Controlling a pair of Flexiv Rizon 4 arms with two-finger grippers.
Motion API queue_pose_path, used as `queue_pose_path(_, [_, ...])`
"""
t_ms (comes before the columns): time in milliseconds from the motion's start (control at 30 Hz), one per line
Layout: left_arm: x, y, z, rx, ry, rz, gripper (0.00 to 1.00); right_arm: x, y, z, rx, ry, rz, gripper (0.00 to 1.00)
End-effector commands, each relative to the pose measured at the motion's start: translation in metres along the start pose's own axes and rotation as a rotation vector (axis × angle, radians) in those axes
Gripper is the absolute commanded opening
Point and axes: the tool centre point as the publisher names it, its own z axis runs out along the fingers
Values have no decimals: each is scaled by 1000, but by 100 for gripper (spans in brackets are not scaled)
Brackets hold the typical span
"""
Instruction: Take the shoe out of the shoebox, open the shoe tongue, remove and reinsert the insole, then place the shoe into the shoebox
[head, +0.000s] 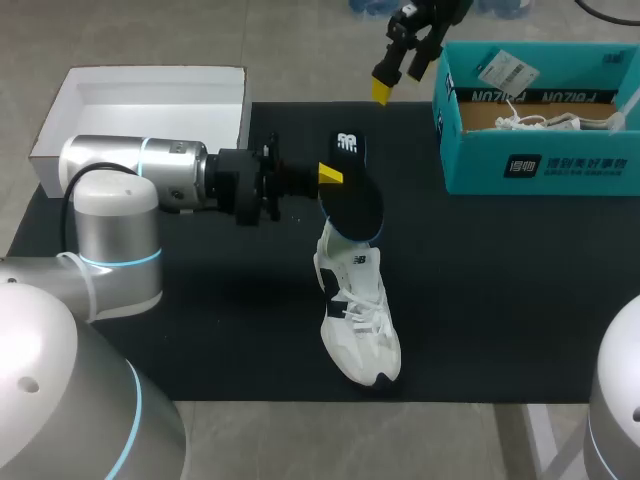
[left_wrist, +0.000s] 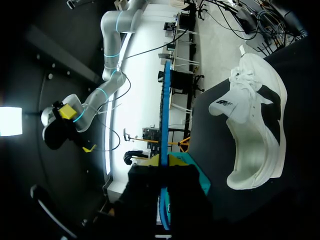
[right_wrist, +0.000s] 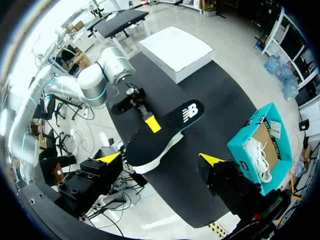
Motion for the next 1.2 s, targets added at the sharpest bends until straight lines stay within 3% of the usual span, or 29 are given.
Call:
queue_pose_path(33, [-3,-4,3,-65,-19,1,0,5,0,-4,8,-15,1,100])
queue_pose_path(433, [-3,-4,3,-65,-19,1,0,5,0,-4,8,-15,1,100])
queue_pose_path(667, [-17,18,-2,206,157,-690,0,5,0,-4,8,-15,1,100])
queue_pose_path(733, [-19,20,-4,243,201,-863,0,5,0,-4,8,-15,1,100])
queue_pose_path(867, [-21,23,-5,403,220,-1218,0,5,0,-4,8,-15,1,100])
queue_pose_path(1033, [-20,23,-6,441,197,-1353,0,5,0,-4,8,-15,1,100])
queue_pose_path(1200, [-20,19,-7,486,139,-1356,0,5,0,-4,8,-15,1,100])
